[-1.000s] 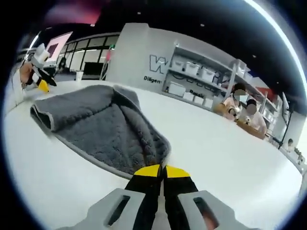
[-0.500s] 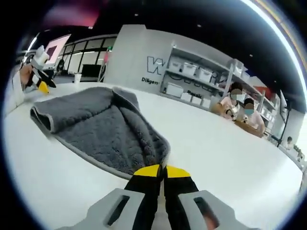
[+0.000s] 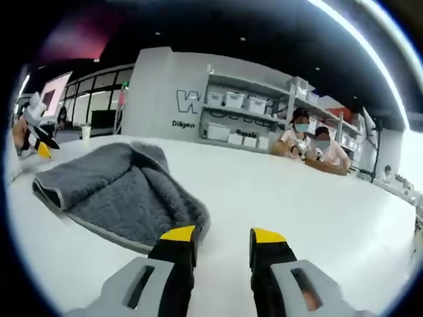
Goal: Open the folded towel by lifting each exposed corner and separating the folded layers until the towel lies flat within the target outline without major curled edges
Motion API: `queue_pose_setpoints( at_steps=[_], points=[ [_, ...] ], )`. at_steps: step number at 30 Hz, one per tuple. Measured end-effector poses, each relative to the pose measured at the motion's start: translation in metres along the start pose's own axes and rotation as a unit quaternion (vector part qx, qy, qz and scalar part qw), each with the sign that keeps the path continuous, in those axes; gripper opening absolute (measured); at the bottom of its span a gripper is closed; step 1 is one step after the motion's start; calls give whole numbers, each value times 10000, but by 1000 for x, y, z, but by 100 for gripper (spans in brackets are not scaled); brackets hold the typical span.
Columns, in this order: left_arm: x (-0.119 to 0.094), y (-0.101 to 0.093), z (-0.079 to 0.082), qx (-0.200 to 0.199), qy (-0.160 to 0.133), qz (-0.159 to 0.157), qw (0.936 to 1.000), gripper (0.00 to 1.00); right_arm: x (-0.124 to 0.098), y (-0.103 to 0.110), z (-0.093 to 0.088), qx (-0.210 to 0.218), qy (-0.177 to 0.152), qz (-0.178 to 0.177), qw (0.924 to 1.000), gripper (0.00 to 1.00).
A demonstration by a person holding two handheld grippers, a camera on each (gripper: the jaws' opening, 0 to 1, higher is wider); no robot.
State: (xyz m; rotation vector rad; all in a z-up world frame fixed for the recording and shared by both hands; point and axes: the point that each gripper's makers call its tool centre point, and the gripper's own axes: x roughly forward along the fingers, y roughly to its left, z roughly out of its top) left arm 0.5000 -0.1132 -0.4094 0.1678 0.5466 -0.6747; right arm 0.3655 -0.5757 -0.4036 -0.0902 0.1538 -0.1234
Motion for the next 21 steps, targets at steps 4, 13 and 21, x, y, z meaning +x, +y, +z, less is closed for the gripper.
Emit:
queue_pose_setpoints(
  at_steps=[4,13,21],
  points=[
    [-1,0,1,6,-10,7,10000,92,-4,3,5,189,-198,175,9995,24],
    [-1,-1,0,12,-14,12,10000,92,5,14,2,148,-45,434,9989,51],
    [-2,-3,2,26,-41,-8,10000,92,17,30,6,306,-66,850,9959,83]
  ],
)
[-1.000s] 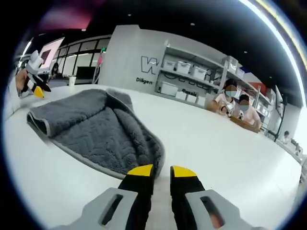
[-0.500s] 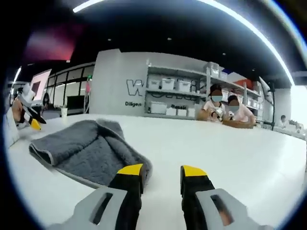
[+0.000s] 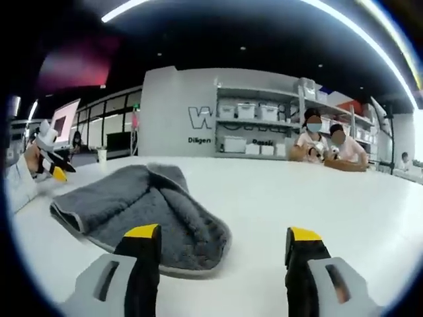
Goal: Open the folded towel by lifting each exposed corner and separating the folded layers until the towel lies flat within the target outline without major curled edges
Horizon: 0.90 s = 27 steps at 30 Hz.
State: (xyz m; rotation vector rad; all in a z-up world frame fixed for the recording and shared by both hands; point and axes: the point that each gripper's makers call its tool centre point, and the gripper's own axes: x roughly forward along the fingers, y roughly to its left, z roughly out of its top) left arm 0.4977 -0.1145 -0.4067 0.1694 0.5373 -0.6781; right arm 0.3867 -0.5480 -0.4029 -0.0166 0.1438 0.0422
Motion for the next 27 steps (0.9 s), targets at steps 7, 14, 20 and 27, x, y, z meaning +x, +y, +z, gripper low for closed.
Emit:
queue_pose_setpoints(
  at_steps=[7,14,20,27],
  points=[
    [-1,2,2,-20,-41,-12,10000,92,13,7,-2,-93,148,312,9994,99],
    [-2,3,2,-20,-43,-13,10000,92,19,3,4,-175,280,447,9985,99],
    [-1,1,2,-6,-50,-52,10000,93,30,-2,26,-740,382,562,9949,99],
    [-2,1,5,-26,-112,-43,9999,96,43,8,53,-1220,410,768,9887,99]
  ],
)
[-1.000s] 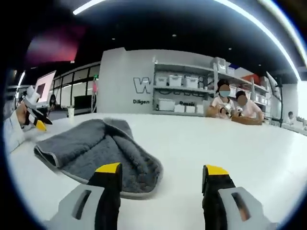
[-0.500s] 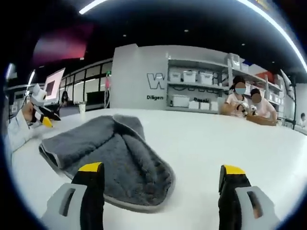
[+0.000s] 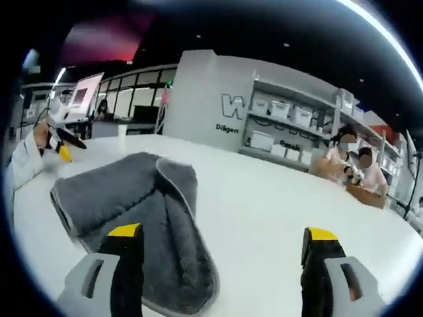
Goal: Open the folded towel by lifting each exposed corner and separating the folded layers until the towel lies flat within the target outline without major curled edges
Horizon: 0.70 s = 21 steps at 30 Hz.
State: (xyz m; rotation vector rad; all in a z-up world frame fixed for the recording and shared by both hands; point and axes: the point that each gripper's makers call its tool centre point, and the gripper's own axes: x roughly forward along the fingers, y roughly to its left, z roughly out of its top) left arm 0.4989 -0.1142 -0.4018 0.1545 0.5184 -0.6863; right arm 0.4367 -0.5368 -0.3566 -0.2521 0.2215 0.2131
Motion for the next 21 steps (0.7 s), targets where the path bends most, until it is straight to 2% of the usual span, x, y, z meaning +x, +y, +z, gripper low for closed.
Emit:
queue_pose_setpoints(
  at_steps=[2,6,13,17,19,21],
  points=[
    [0,0,0,10,4,-1,10000,95,7,6,14,-252,-12,170,9995,99],
    [1,-4,0,29,-1,-42,10000,95,20,15,31,-674,60,255,9974,99],
    [-1,-4,1,27,-24,-31,10000,95,43,40,47,-857,169,577,9945,99],
    [-1,-5,2,27,-39,-47,10000,95,59,55,56,-1083,187,674,9917,91],
    [-1,-5,2,21,-38,-48,10000,95,65,68,62,-1148,73,941,9889,84],
    [-1,-4,1,5,-34,-58,10000,95,72,73,65,-1053,65,981,9896,81]
  ],
)
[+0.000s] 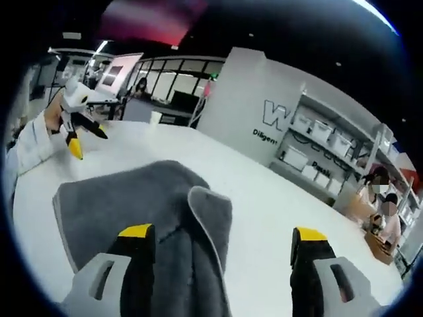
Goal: Open the folded towel by lifting each exposed corner and separating the folded layers until the towel lies flat within the target outline without major curled edges
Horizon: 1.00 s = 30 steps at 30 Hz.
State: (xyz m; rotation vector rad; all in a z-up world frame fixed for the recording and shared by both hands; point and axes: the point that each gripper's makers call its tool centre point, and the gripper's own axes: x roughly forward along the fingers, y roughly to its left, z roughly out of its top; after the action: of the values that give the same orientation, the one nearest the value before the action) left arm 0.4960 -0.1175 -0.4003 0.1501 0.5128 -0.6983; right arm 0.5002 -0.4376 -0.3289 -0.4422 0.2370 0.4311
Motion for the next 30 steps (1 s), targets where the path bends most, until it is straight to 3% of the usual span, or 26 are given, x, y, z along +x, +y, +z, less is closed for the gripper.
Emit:
queue_pose_setpoints(
  at_steps=[2,7,10,14,30],
  points=[
    [0,1,-1,-11,20,6,10000,95,9,3,3,-43,-17,57,10000,81],
    [0,2,-1,-28,10,20,10000,95,30,14,-1,-232,135,272,9993,68],
    [0,2,-2,-30,17,21,10000,94,43,26,-6,-158,220,570,9980,57],
    [1,2,-4,-41,50,3,10000,94,57,35,-11,-182,343,713,9967,41],
    [2,-1,-5,-66,61,-29,10000,94,95,39,-37,-361,761,765,9935,20]
  ],
)
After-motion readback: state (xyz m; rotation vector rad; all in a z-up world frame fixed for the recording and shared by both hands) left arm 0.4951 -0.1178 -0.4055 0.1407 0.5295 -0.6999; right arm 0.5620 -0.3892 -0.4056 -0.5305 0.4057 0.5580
